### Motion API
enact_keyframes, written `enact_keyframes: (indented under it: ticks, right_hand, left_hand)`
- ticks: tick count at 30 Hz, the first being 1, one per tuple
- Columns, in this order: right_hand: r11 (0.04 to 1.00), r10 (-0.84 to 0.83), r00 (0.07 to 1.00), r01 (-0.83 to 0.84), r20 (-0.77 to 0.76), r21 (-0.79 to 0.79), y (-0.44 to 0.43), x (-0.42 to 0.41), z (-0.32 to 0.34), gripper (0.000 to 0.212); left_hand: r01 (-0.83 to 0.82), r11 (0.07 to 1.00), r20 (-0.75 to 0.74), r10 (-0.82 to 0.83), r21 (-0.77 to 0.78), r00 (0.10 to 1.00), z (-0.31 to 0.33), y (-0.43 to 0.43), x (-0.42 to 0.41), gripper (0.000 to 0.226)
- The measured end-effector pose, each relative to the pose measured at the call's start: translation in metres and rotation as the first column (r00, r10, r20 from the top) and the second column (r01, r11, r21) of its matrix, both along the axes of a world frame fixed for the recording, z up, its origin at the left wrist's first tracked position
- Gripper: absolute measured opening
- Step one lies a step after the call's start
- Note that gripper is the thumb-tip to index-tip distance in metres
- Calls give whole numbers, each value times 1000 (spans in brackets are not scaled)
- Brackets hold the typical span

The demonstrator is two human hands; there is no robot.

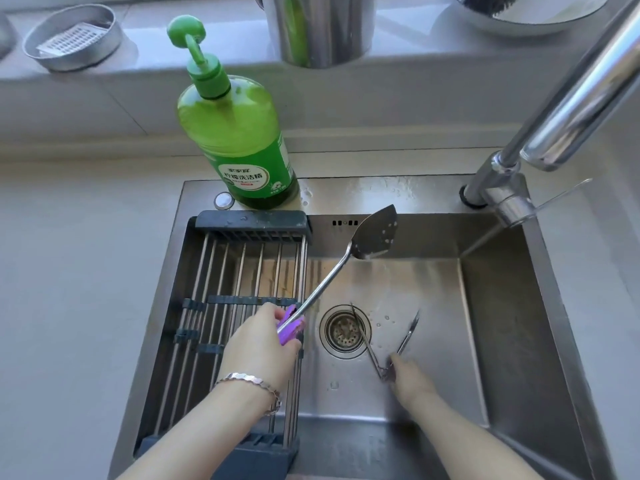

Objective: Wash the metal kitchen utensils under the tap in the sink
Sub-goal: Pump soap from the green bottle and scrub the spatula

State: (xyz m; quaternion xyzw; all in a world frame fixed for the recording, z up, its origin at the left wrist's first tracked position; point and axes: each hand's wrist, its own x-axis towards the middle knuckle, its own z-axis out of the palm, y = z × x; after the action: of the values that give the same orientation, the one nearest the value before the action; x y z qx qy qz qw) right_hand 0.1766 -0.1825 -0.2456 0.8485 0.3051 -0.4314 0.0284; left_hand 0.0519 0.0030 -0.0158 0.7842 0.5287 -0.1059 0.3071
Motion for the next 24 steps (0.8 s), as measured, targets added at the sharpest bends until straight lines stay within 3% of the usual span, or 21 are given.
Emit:
enact_keyframes:
  ticks: [3, 5, 9, 12, 16, 18, 20, 24]
  right_hand:
    - [980, 193, 979, -197, 67, 43, -6, 2, -9, 21]
    - [975, 210, 976, -213, 57, 55, -9, 4, -4, 13]
    - [997, 7, 998, -2, -68, 76, -1, 12, 25, 7]
    - [974, -76, 996, 86, -54, 208, -2, 25, 53, 31]
    - [835, -417, 890, 455, -184, 309, -20, 57, 97, 27]
    - [775, -504, 837, 547, -212, 315, -34, 68, 118, 26]
    - [752, -524, 826, 563, -207, 343, -47, 71, 136, 26]
    - [810, -420, 899, 433, -125, 396, -61, 71, 169, 20]
  left_hand:
    - [-9, 1000, 39, 10, -11, 999, -1, -5, 5, 30]
    - [-14, 1000, 61, 15, -13, 998, -2, -8, 8, 29]
    - [-20, 999, 64, 22, -31, 998, -6, -17, 13, 29]
    - [20, 999, 22, -19, -44, 1000, -12, -23, 16, 25]
    - [7, 994, 4, -6, -110, 1000, -25, -42, 14, 18]
    - [10, 996, 40, -7, -84, 999, -32, -53, 13, 19]
    - [23, 999, 46, -22, -31, 999, -41, -61, 15, 17]
    - [68, 998, -18, -68, -2, 998, -69, -73, 25, 19]
